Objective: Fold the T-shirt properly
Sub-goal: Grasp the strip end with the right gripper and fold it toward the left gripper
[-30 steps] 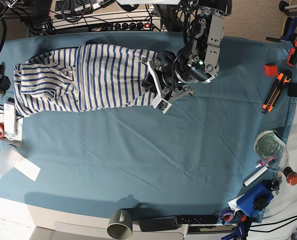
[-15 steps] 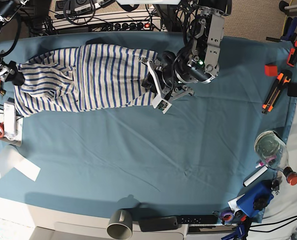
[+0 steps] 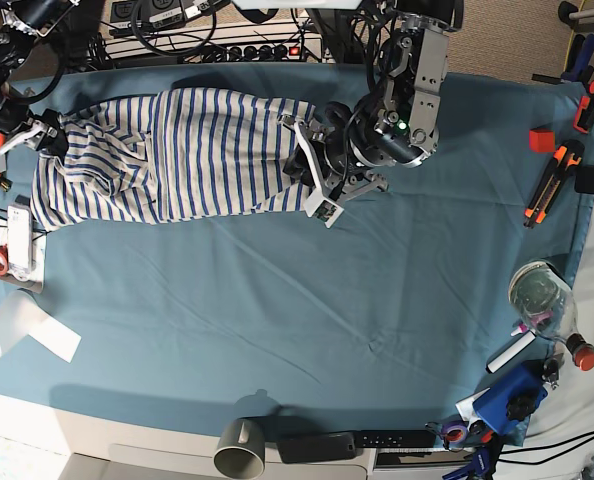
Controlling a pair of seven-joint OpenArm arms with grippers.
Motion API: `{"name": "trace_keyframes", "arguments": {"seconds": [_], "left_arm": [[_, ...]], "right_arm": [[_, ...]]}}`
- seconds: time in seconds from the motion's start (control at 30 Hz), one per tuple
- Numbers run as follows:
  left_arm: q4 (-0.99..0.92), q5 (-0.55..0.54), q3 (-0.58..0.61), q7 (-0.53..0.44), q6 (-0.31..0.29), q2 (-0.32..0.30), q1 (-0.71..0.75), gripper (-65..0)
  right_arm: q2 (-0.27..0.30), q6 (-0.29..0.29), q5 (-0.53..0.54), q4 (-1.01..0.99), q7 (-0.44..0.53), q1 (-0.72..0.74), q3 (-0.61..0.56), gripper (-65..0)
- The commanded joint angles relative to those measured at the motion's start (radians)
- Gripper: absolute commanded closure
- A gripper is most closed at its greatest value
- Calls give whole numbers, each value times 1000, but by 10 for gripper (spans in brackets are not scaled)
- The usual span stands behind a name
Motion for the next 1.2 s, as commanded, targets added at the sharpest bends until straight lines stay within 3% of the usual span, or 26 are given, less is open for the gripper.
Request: {"name": "trace_keyframes", "arguments": {"seconds": [0.0, 0.3, 0.47, 0.6, 0.73, 0.97, 1.17], "left_arm": [[15, -17, 1, -18, -7, 9, -11, -166], [15, -17, 1, -18, -7, 9, -11, -166], [15, -17, 1, -10, -7, 9, -11, -166], [15, -17, 1, 6, -7, 9, -11, -166], [15, -17, 1, 5, -6, 9, -11, -165], [15, -17, 1, 8, -6, 9, -11, -165], [15, -17, 1, 16, -3, 9, -8, -165]], "right_arm": [[11, 5, -8, 9, -8, 3, 1, -322], [12, -10, -8, 9, 25, 29, -65, -304], [12, -52, -10, 9, 114, 33, -192, -95], [12, -96, -10, 9, 140, 37, -233, 0], [32, -90, 27, 14, 136, 39, -222, 0], [40, 29, 210, 156, 39, 39, -199, 0], [40, 34, 262, 359, -18, 39, -199, 0]]}}
